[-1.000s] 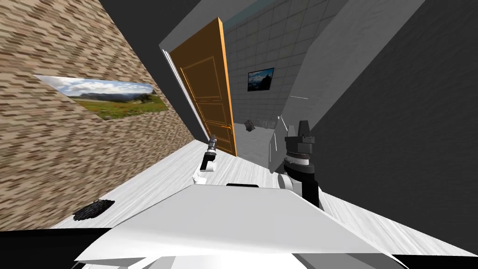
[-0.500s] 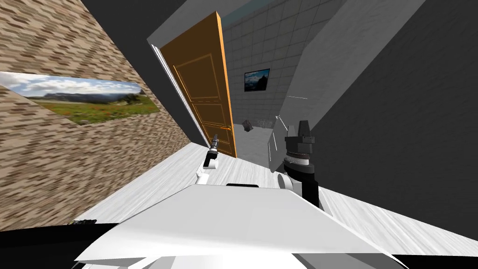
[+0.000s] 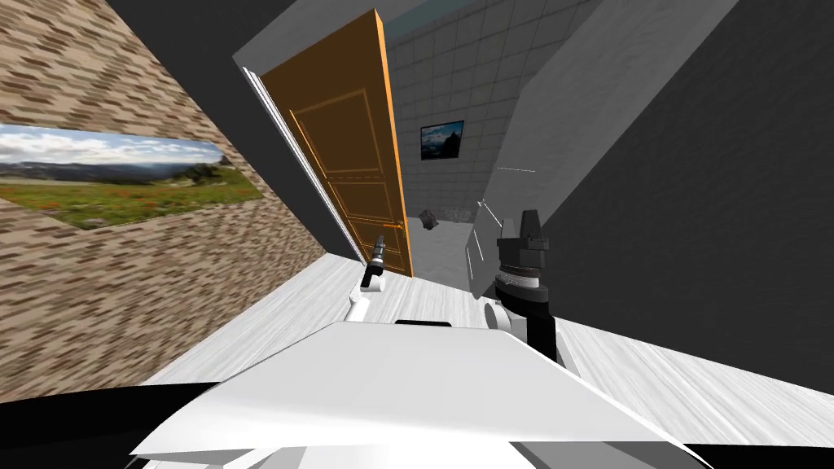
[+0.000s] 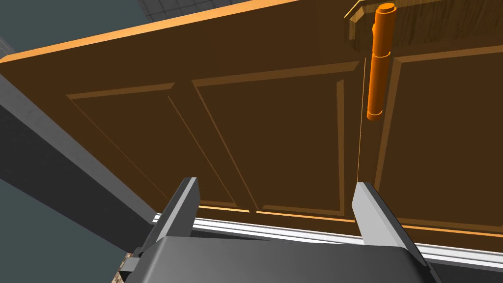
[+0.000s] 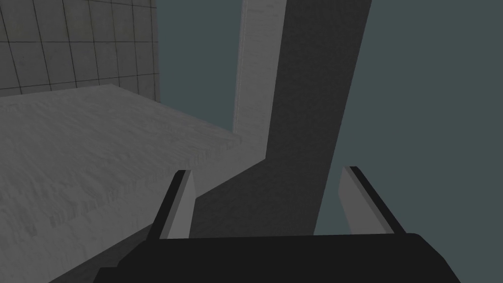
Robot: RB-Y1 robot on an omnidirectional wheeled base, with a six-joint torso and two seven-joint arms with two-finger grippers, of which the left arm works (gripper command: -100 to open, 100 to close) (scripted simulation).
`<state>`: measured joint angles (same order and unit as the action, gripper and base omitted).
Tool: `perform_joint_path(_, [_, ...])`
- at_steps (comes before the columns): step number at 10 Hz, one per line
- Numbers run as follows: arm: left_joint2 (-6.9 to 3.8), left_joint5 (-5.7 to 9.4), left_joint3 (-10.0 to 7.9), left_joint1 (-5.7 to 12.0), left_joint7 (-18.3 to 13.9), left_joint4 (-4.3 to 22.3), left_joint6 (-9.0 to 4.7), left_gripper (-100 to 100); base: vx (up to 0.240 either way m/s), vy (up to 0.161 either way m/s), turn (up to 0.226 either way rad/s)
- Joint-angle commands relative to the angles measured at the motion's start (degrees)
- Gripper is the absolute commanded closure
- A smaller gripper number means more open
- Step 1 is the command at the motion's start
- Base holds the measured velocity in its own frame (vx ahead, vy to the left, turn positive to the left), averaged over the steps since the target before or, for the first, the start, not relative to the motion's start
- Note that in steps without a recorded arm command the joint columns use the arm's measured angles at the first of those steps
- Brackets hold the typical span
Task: Push the door open
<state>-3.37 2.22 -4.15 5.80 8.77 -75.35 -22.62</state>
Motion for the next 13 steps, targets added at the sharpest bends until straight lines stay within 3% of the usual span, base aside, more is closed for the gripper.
perform_joint_path(1, [-0.03,0.33,-0.11,1.37,-0.27,2.47,0.05,-100,0.054,0.127,-0.117])
perform_joint_path(13, [2.72,1.93,-0.96,11.23,-0.66,19.17,-0.34,-100,0.037,0.132,-0.111])
